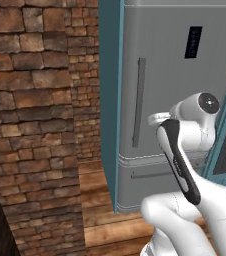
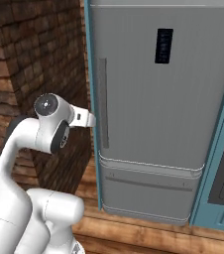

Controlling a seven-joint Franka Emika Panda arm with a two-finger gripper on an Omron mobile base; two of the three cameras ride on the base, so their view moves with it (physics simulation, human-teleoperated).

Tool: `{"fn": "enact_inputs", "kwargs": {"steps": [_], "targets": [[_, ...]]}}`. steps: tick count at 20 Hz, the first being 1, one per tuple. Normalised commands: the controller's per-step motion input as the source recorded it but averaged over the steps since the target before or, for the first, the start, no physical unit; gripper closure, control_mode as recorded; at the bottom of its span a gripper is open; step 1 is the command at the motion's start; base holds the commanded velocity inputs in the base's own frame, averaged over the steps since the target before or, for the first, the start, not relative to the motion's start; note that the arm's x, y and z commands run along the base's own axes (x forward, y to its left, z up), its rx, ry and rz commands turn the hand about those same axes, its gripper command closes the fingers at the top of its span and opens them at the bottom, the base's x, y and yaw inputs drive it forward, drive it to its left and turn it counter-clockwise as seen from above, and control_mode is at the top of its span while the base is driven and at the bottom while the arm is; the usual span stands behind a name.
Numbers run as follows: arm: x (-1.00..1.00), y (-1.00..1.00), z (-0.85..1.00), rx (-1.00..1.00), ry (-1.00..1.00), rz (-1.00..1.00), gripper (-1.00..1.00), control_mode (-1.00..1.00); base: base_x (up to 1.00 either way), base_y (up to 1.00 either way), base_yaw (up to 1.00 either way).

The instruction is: Retrieve the pear and peach from the fridge and place them into the bowl on the dining table.

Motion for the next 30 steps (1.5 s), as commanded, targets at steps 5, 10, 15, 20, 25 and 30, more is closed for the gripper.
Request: {"fn": "enact_inputs", "kwargs": {"steps": [5, 10, 15, 20, 25, 30], "targets": [[0.87, -0.11, 0.00, 0.00, -0.10, 0.00, -1.00, -1.00, 0.00, 0.00, 0.00], [0.68, -0.05, 0.07, 0.00, -0.01, 0.00, -1.00, -1.00, 0.00, 0.00, 0.00], [0.43, -0.16, 0.13, 0.02, 0.00, 0.00, -1.00, -1.00, 0.00, 0.00, 0.00], [0.43, -0.07, 0.08, 0.00, 0.00, 0.00, -1.00, -1.00, 0.00, 0.00, 0.00], [0.53, 0.00, 0.02, 0.00, 0.00, 0.00, -1.00, -1.00, 0.00, 0.00, 0.00], [0.72, 0.00, 0.00, 0.00, 0.00, 0.00, -1.00, -1.00, 0.00, 0.00, 0.00]]}}
